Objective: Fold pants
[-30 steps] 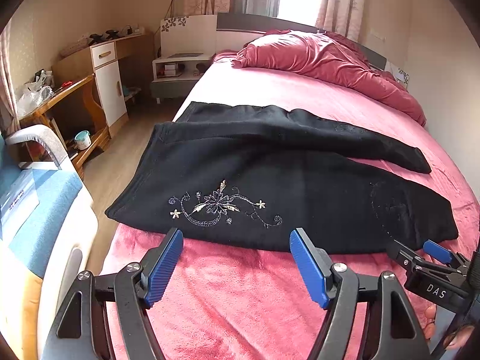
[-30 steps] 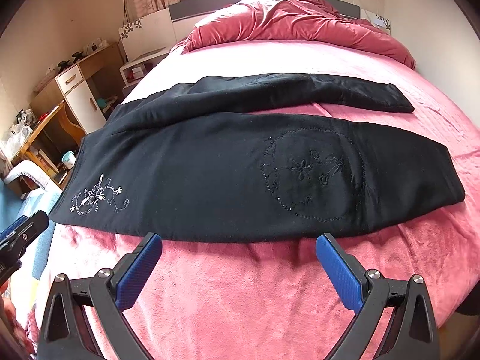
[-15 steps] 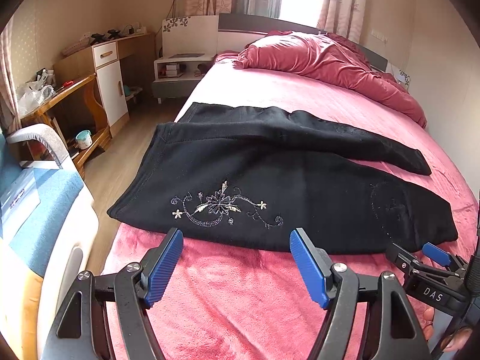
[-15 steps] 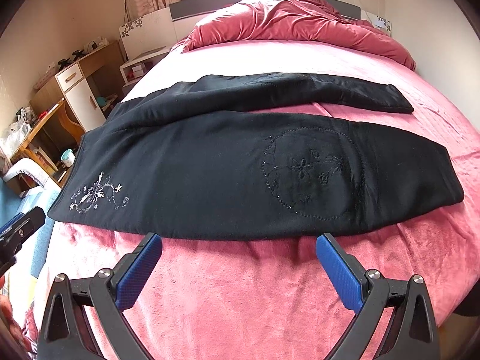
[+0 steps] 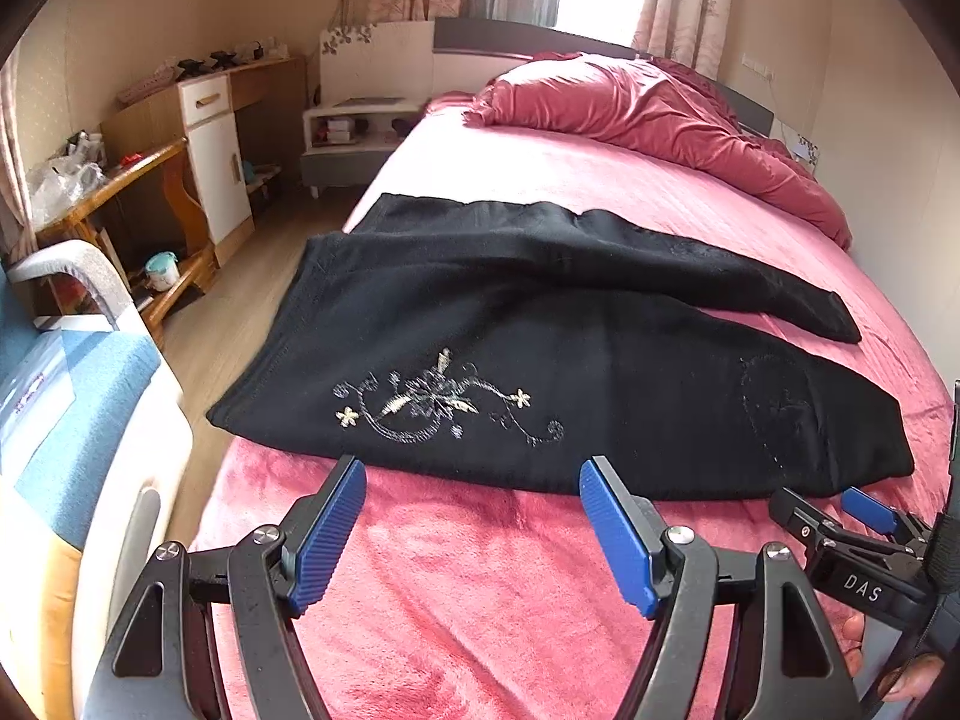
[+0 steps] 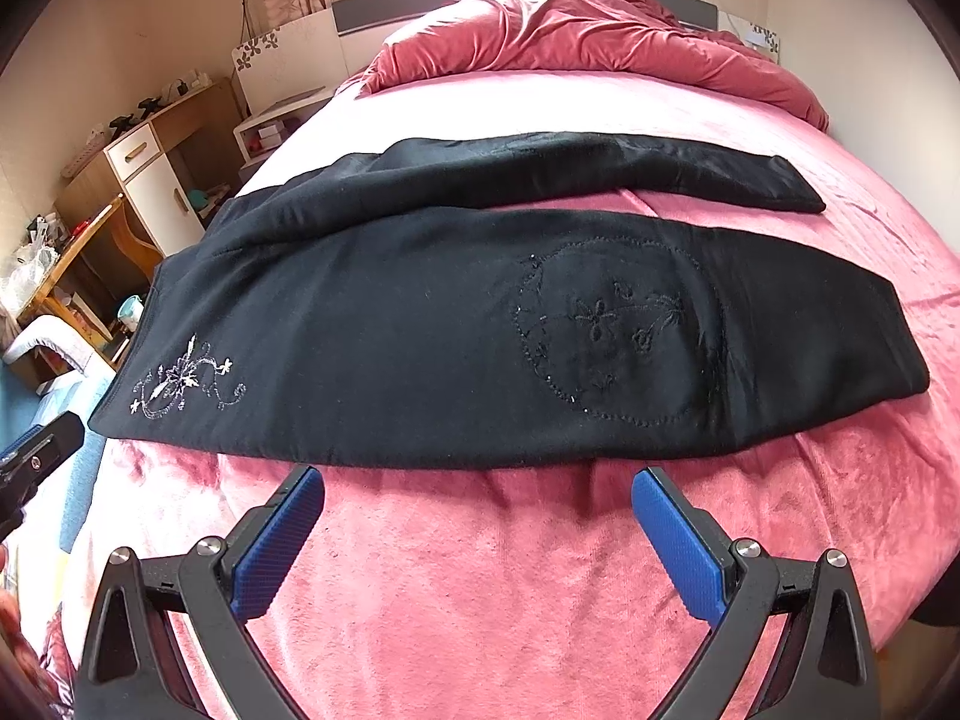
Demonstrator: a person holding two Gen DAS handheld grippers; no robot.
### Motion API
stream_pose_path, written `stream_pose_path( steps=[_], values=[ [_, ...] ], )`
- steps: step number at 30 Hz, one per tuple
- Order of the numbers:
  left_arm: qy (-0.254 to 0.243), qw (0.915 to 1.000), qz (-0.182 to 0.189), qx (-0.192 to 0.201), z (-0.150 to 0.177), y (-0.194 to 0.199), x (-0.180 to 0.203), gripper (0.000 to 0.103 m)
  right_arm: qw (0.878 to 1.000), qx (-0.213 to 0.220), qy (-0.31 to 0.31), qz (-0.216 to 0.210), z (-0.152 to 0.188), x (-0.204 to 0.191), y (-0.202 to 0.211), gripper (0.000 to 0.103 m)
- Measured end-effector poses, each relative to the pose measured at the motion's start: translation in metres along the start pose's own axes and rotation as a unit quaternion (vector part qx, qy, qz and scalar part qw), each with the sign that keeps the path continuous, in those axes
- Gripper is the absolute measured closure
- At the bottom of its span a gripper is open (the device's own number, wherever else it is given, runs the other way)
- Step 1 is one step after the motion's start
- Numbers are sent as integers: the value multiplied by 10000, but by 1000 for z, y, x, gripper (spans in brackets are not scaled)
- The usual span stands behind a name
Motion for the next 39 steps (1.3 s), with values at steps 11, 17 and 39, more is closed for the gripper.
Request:
stream_pose_path(
  steps=[11,17,39],
  values=[
    [670,9944,566,-585,13,-35,-26,16,9949,-295,-961,74,11,64,-15,0],
    [866,9921,437,-790,14,-52,-50,5,9847,-234,-1724,-89,8,119,-14,0],
    [3108,9416,468,-1208,-16,-129,-175,55,8886,441,-4565,-25,-27,320,-41,23]
  ],
)
Point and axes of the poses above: each gripper's, at about its wrist camera, not at the fingertips, and y roughly against the way its jaws point, x to its right, z to its underside, the point moved 4 cm from there along -y, roughly the way its jaws point, and after that the axes turned 2 degrees about -x, right-handed, at the moved point
